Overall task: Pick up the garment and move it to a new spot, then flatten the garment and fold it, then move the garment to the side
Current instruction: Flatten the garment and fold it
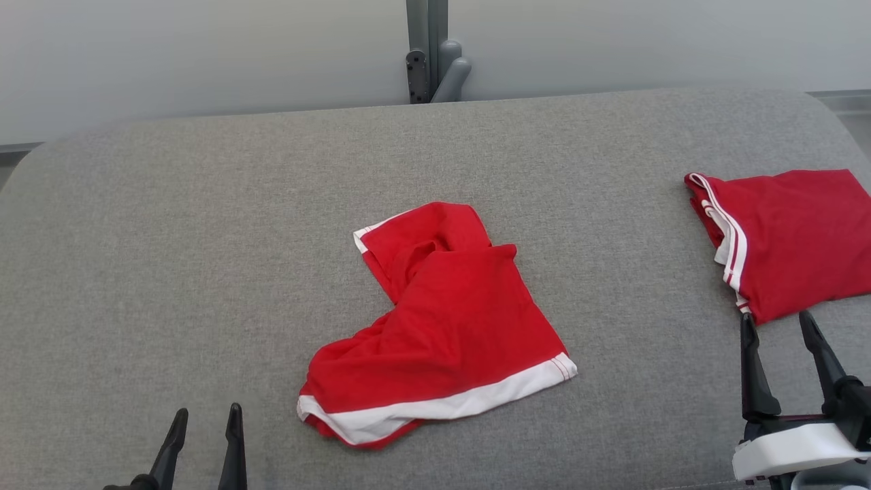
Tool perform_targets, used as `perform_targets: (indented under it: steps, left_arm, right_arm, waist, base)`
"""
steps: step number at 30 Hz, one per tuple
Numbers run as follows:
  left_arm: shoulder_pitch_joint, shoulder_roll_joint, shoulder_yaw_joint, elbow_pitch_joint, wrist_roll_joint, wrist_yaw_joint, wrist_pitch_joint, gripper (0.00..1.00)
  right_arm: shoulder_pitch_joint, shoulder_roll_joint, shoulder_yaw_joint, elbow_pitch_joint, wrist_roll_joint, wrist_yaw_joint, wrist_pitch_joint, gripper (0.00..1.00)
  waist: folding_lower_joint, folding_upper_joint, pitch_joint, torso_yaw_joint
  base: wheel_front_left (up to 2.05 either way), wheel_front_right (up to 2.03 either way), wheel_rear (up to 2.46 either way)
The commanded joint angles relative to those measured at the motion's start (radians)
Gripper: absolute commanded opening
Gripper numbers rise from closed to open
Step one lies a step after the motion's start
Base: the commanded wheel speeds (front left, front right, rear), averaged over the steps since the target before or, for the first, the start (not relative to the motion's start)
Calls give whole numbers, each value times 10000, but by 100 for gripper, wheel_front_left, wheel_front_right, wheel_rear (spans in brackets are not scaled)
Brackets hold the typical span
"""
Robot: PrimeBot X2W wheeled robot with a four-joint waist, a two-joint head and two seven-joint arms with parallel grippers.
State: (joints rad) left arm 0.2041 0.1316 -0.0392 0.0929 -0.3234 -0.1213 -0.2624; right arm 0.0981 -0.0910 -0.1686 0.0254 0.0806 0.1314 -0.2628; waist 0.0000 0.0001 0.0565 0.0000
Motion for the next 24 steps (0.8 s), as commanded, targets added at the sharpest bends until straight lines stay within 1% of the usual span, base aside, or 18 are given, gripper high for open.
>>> perform_targets:
  steps: [1,4,5,9,13,15,19,24]
  left_arm:
    - [-33,-49,66,47,57,-47,-27,100]
    - [-155,-64,-151,266,-87,-92,-26,100]
    - [-336,129,-725,372,-324,-102,-27,100]
    - [-975,624,-2021,816,-962,-98,-27,100]
    - [-1745,1036,-2859,1490,-1631,-98,176,100]
    - [-2008,1151,-3133,1793,-1986,-100,379,100]
    - [-2447,1398,-3575,2122,-2442,-100,610,100]
    - [-2716,1542,-3944,2382,-3019,-100,607,100]
  right_arm:
    - [-4,-39,52,44,-14,-15,-24,100]
    - [-57,20,435,250,270,-15,-24,100]
    - [-257,-84,1166,366,603,-11,-24,100]
    - [-919,-751,2986,1214,1057,-12,-23,100]
    - [-1998,-1363,4579,2271,1557,-17,463,100]
    - [-2510,-1524,5323,2699,1767,-15,708,100]
    - [-3290,-1743,6205,3526,2097,-15,946,100]
    - [-3671,-1858,6784,4269,2514,-15,900,100]
  waist:
    - [0,-1,1,9]
    - [0,-1,74,20]
    - [0,-1,254,41]
    - [0,-1,728,111]
    - [0,-1,1071,151]
    - [0,-1,1231,154]
    - [0,-1,1471,215]
    - [0,-1,1576,348]
  base:
    - [0,0,0]
    - [0,0,0]
    - [0,0,0]
    - [0,0,0]
    - [0,0,0]
    - [0,0,0]
    - [0,0,0]
    - [0,0,0]
